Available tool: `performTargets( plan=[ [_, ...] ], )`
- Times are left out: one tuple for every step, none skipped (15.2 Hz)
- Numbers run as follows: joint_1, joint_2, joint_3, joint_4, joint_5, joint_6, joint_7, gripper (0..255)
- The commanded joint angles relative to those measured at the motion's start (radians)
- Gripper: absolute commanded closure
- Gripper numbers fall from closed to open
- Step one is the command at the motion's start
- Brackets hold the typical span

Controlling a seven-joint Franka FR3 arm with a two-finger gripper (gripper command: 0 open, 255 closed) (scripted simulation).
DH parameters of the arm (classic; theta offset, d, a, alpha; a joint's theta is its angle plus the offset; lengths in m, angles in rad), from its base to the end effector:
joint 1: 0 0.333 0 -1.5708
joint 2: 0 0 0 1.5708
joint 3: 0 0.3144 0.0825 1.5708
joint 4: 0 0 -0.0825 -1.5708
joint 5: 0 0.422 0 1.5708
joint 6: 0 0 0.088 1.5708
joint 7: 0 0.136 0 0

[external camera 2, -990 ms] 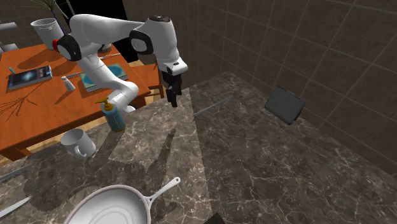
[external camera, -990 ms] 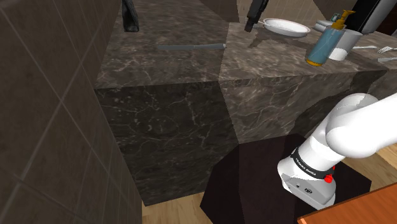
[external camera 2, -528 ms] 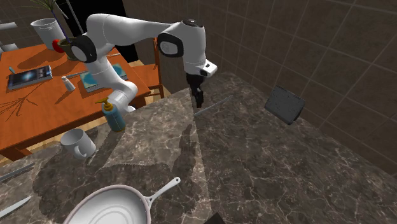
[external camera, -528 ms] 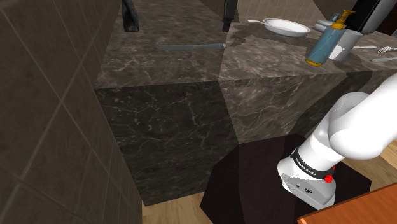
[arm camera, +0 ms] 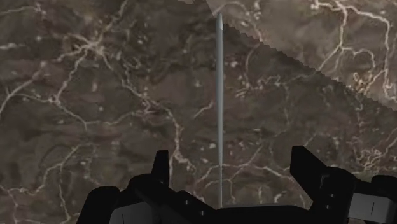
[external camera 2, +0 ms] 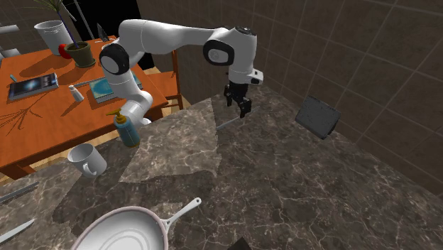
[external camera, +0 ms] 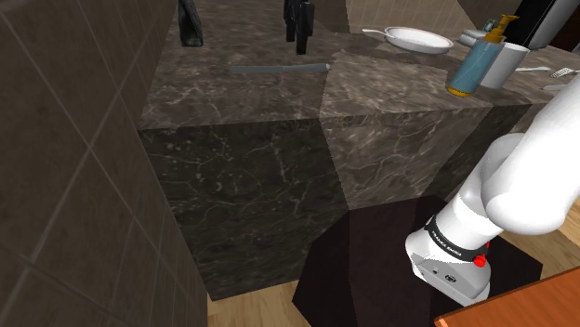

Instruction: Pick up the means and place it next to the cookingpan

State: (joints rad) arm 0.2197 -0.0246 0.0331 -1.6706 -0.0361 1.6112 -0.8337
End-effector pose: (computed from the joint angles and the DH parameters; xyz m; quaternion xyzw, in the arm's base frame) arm 0.5675 0.1419 0.5610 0.8552 0.5176 -0.0220 0.0127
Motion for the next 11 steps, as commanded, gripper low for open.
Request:
performTargets(
  plan=[
    [0.002, 0.003, 0.002, -0.022, 0.000, 0.023, -0.007, 0],
    [0.002, 0.000, 0.002, -0.039, 0.000, 0.037, -0.007, 0],
    [0.001, -0.002, 0.001, -0.055, 0.000, 0.051, -0.007, 0],
    [0.001, -0.004, 0.001, -0.071, 0.000, 0.065, -0.007, 0],
    [0.001, -0.005, 0.001, -0.086, 0.000, 0.079, -0.007, 0],
    [0.001, -0.006, 0.001, -0.095, 0.000, 0.087, -0.007, 0],
    [0.001, -0.006, 0.001, -0.095, 0.000, 0.087, -0.007, 0],
    [0.001, -0.006, 0.001, -0.095, 0.000, 0.087, -0.007, 0],
    [0.001, -0.006, 0.001, -0.095, 0.000, 0.087, -0.007, 0],
    [0.001, -0.006, 0.001, -0.095, 0.000, 0.087, -0.007, 0],
    [0.001, -0.006, 0.001, -0.095, 0.000, 0.087, -0.007, 0]
  ],
)
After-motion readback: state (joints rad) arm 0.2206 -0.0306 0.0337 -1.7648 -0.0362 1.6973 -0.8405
